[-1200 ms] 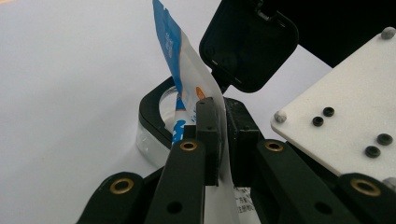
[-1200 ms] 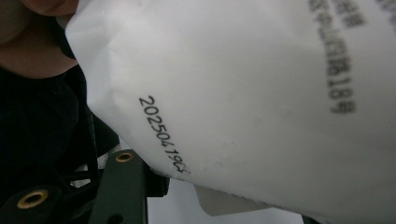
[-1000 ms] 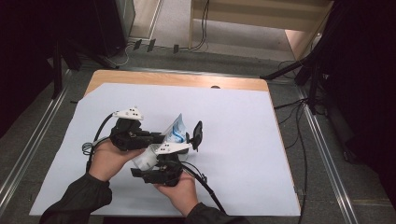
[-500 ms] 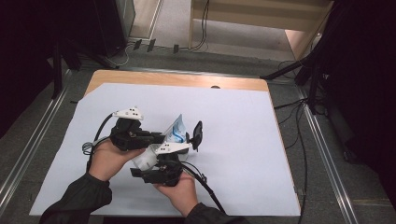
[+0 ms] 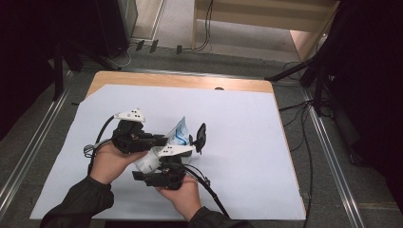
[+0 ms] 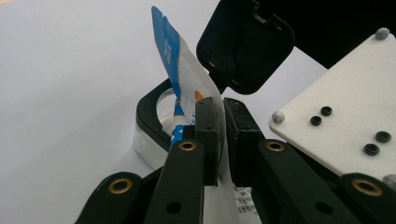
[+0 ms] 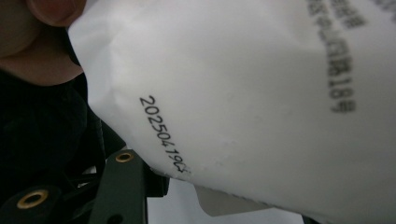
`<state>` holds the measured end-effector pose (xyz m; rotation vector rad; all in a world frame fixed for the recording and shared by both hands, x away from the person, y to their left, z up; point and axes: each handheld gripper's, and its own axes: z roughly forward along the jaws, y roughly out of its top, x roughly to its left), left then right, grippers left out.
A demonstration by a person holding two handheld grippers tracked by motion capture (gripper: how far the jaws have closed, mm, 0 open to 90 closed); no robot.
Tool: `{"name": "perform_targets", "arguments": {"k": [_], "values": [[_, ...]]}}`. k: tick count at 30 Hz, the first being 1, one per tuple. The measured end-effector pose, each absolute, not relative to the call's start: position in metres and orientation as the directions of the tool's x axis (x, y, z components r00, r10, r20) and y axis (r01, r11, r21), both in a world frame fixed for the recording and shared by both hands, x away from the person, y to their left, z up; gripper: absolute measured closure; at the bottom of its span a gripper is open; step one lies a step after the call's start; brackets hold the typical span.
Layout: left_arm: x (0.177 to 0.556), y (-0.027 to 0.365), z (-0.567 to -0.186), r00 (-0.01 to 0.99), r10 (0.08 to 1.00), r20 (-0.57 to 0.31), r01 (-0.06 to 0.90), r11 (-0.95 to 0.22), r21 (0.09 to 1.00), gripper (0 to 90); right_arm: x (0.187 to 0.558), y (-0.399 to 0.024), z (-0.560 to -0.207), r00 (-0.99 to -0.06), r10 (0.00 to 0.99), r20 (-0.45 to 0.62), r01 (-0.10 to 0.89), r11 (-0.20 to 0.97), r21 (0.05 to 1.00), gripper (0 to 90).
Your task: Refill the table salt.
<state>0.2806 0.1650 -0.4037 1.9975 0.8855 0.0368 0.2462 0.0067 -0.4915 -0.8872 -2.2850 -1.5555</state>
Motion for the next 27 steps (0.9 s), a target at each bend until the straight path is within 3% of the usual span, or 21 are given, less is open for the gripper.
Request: {"name": "perform_targets", "arguments": {"k": [27], "values": [[0.2775,0.1660,-0.3971,0.724,0.636,-0.269,0.552,-0.300,0.778,90.0,0.2465,0.0073,-0.4897,-0.786,0.346,0.513,0.601,0.230,0.765,51.8]]}}
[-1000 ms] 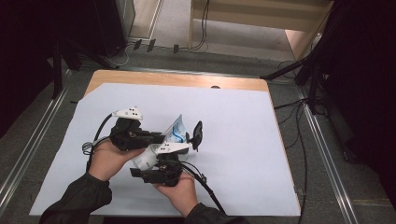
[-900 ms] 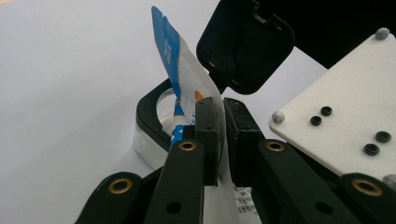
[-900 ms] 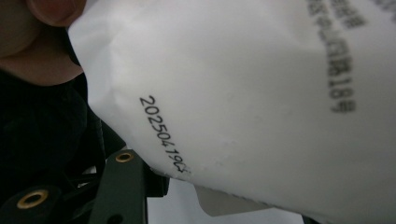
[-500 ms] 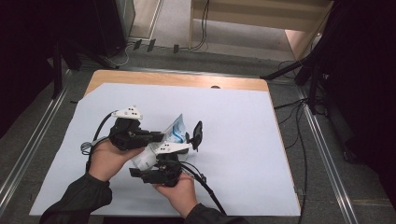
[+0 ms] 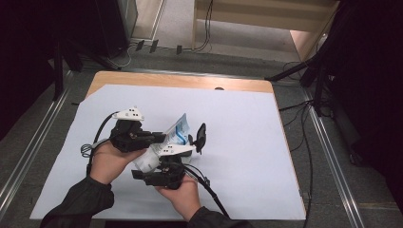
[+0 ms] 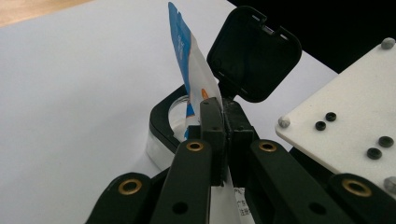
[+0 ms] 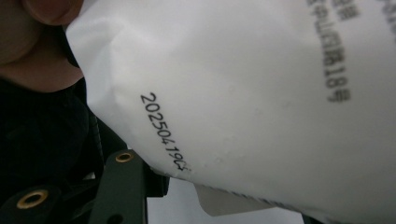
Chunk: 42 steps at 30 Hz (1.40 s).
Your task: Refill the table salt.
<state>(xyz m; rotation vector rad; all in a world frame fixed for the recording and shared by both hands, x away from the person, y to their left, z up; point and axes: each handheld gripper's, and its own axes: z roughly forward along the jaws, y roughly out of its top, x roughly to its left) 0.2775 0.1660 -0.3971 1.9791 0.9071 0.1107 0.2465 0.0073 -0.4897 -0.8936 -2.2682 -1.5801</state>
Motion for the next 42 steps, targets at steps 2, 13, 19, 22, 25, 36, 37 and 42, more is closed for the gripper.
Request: {"name": "perform_targets", "arguments": {"k": [2,13,19,22,25,36,37,42], "values": [[0.2779,0.1666,-0.3970,0.723,0.637,-0.266,0.549,-0.296,0.782,90.0,0.2473,0.0074,-0.4891,-0.787,0.348,0.509,0.599,0.232,0.766,51.8],[0.2791,0.1663,-0.3970,0.720,0.642,-0.265,0.552,-0.297,0.779,90.0,0.2482,0.0076,-0.4894,-0.782,0.346,0.519,0.607,0.231,0.761,51.1],[0.2796,0.1664,-0.3976,0.722,0.640,-0.262,0.551,-0.303,0.778,90.0,0.2478,0.0080,-0.4895,-0.790,0.348,0.505,0.596,0.243,0.766,51.1],[0.2794,0.1668,-0.3971,0.722,0.637,-0.270,0.552,-0.295,0.780,90.0,0.2477,0.0077,-0.4889,-0.791,0.350,0.502,0.594,0.242,0.768,51.7],[0.2789,0.1675,-0.3964,0.723,0.635,-0.272,0.551,-0.293,0.782,90.0,0.2477,0.0074,-0.4880,-0.792,0.348,0.502,0.592,0.237,0.770,51.9],[0.2799,0.1672,-0.3978,0.729,0.620,-0.289,0.554,-0.286,0.782,85.6,0.2488,0.0060,-0.4880,-0.779,0.340,0.526,0.610,0.219,0.762,52.5],[0.2802,0.1676,-0.3979,0.729,0.618,-0.293,0.557,-0.288,0.779,85.3,0.2485,0.0060,-0.4879,-0.778,0.343,0.527,0.612,0.220,0.760,52.5],[0.2802,0.1684,-0.3976,0.728,0.620,-0.293,0.557,-0.286,0.780,82.8,0.2487,0.0053,-0.4871,-0.775,0.344,0.530,0.615,0.216,0.759,52.6]]}}
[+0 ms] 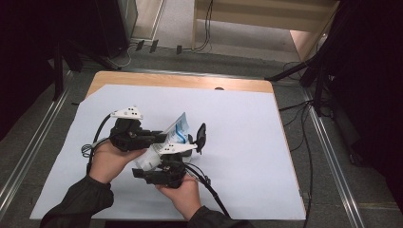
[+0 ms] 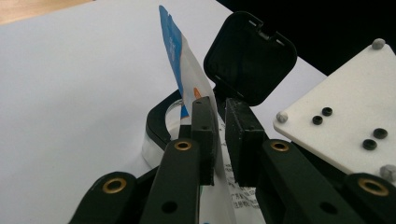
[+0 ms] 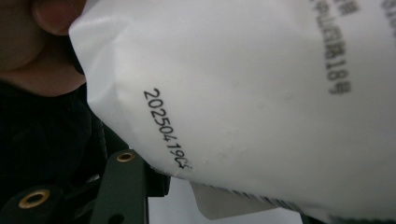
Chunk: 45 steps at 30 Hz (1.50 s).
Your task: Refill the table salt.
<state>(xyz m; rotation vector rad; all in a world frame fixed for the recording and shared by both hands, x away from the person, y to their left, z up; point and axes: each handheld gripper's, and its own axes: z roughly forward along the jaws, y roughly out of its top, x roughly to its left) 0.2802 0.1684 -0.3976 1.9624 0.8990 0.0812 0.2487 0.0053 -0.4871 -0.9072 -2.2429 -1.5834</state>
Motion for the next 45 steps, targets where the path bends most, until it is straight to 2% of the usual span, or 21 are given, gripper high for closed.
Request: {"name": "perform_targets", "arguments": {"k": [13,45], "values": [[0.2804,0.1676,-0.3976,0.727,0.615,-0.306,0.565,-0.283,0.775,79.1,0.2494,0.0039,-0.4863,-0.765,0.344,0.544,0.626,0.202,0.753,52.7],[0.2766,0.1673,-0.3891,0.734,0.613,-0.293,0.546,-0.275,0.791,78.7,0.2478,0.0037,-0.4774,-0.778,0.345,0.525,0.608,0.201,0.768,52.6]]}}
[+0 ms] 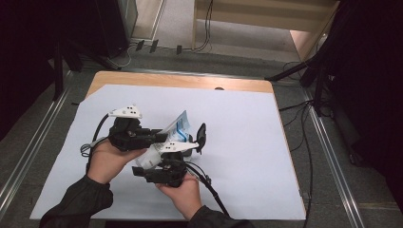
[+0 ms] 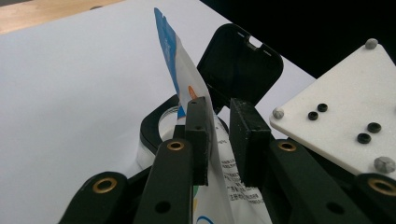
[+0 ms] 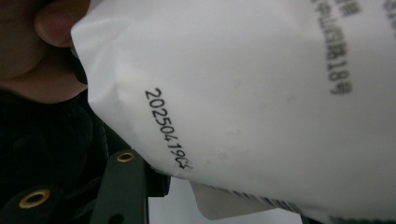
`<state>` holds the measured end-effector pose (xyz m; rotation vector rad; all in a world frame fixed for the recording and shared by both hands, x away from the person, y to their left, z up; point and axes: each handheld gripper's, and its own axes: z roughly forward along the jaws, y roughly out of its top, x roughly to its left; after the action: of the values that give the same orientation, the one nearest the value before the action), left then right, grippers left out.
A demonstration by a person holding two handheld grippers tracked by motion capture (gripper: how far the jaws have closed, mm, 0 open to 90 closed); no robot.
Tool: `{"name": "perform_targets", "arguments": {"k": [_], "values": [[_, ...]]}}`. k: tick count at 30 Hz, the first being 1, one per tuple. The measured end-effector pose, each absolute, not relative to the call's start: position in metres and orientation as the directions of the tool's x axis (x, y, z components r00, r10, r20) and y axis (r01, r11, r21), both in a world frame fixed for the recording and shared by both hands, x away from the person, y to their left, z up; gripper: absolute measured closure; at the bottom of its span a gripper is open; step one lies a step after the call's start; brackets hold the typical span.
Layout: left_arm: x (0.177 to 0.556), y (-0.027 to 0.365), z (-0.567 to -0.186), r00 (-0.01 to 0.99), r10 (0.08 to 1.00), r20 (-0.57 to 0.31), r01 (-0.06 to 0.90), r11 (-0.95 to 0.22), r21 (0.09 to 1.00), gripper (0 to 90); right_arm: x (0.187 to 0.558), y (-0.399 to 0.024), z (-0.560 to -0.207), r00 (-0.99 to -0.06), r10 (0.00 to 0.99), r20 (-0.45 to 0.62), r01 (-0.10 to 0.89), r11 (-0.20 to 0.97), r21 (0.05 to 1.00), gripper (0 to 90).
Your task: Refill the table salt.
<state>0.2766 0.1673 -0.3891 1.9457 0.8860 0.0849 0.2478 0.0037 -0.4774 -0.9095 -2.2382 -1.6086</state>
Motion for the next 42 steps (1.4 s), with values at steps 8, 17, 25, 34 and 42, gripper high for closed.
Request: {"name": "perform_targets", "arguments": {"k": [8,17,25,34,42], "values": [[0.2769,0.1677,-0.3890,0.733,0.616,-0.288,0.543,-0.276,0.793,78.8,0.2486,0.0037,-0.4764,-0.775,0.341,0.532,0.614,0.203,0.763,52.6],[0.2783,0.1671,-0.3912,0.733,0.615,-0.292,0.548,-0.279,0.789,79.0,0.2492,0.0036,-0.4784,-0.774,0.344,0.532,0.616,0.210,0.760,52.6],[0.2811,0.1658,-0.3942,0.726,0.615,-0.308,0.563,-0.275,0.779,79.7,0.2508,0.0031,-0.4800,-0.759,0.342,0.554,0.635,0.203,0.745,52.6],[0.2817,0.1650,-0.3956,0.731,0.610,-0.304,0.561,-0.285,0.777,79.8,0.2506,0.0027,-0.4822,-0.763,0.352,0.542,0.628,0.207,0.750,52.5],[0.2818,0.1642,-0.3963,0.731,0.611,-0.304,0.558,-0.278,0.782,80.5,0.2497,0.0021,-0.4820,-0.757,0.356,0.549,0.636,0.204,0.744,52.5]]}}
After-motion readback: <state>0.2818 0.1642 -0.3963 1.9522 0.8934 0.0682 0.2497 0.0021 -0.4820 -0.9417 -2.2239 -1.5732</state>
